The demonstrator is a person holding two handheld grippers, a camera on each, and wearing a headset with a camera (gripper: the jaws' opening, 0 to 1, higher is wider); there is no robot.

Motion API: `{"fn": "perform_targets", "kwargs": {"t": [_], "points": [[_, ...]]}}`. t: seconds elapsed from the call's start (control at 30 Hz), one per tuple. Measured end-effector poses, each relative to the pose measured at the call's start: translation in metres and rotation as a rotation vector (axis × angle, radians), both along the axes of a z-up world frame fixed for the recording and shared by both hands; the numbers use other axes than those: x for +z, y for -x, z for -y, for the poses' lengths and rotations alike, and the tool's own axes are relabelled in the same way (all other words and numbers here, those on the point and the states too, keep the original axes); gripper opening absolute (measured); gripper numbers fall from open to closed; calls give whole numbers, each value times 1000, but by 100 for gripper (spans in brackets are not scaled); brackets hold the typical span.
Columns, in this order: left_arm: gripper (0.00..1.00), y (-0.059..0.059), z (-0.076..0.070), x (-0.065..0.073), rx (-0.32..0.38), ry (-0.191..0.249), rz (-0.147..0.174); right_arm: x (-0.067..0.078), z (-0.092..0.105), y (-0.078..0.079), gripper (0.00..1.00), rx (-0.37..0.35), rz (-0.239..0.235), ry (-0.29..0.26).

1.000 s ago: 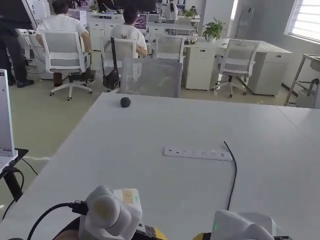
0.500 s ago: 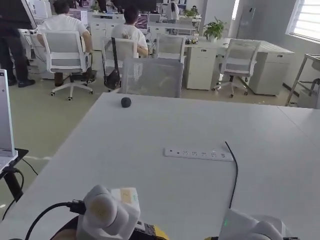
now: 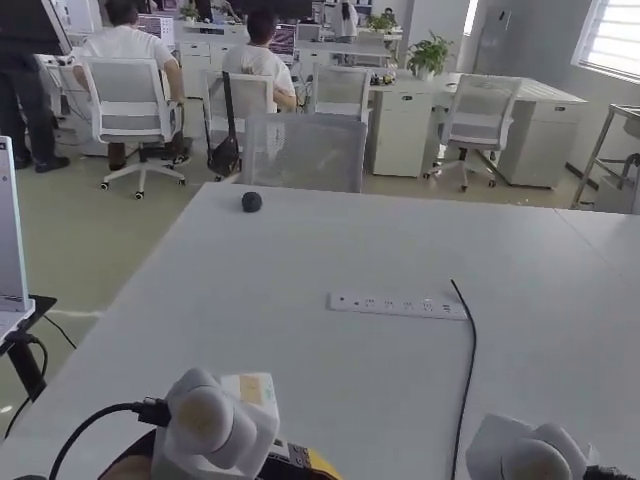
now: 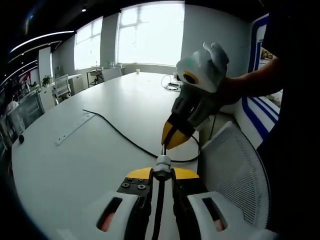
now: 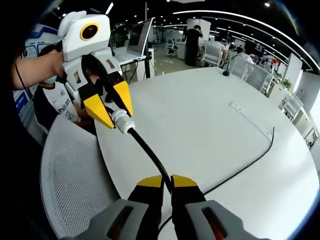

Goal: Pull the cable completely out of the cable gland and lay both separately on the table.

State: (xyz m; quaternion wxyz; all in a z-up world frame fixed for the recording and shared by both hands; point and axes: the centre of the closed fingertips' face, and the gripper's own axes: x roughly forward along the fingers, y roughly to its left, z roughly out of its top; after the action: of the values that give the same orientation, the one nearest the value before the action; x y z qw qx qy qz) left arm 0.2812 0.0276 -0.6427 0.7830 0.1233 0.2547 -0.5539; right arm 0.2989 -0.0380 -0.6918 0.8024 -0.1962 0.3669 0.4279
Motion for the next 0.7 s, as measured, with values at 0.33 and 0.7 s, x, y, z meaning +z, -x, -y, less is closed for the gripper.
{"fn": "perform_targets", "kwargs": {"t": [0.33,0.7], "points": [[15,0,-4,-5,3,-8,-8,-9,1,4,0,-19,-56,-16],[15,-2,-3,-4,-1,-6,-8,3,-5,-4,17,69,73,-27]]}}
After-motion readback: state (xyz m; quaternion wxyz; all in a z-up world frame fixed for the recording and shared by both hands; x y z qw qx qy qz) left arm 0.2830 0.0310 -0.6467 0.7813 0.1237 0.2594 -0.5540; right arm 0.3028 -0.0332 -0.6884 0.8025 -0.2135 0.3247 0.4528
